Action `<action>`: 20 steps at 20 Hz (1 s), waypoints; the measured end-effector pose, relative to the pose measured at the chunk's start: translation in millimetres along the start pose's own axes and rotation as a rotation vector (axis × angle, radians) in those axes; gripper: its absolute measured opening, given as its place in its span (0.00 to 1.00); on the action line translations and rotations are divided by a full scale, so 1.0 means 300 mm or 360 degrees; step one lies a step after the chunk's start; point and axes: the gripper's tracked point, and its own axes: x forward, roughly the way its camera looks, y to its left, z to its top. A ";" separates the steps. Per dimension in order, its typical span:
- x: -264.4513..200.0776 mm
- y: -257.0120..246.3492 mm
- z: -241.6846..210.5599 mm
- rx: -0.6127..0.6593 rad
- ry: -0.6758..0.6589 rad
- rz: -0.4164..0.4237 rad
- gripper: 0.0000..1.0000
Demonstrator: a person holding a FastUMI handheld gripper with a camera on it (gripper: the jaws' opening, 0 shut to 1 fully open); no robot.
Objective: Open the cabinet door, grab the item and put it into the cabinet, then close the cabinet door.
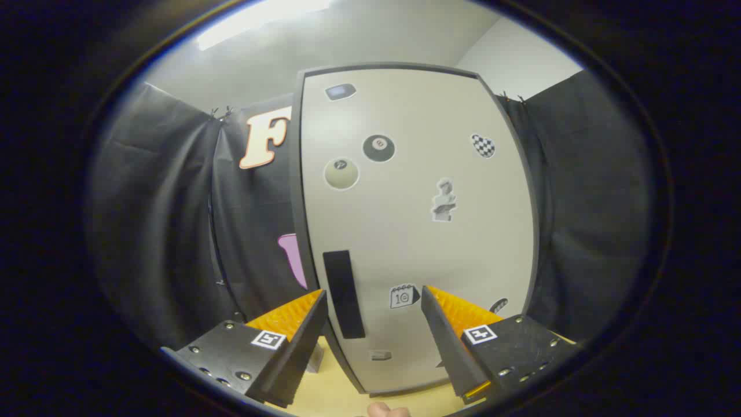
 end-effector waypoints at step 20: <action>-0.008 0.051 0.013 -0.0143 -0.0067 -0.0114 0.96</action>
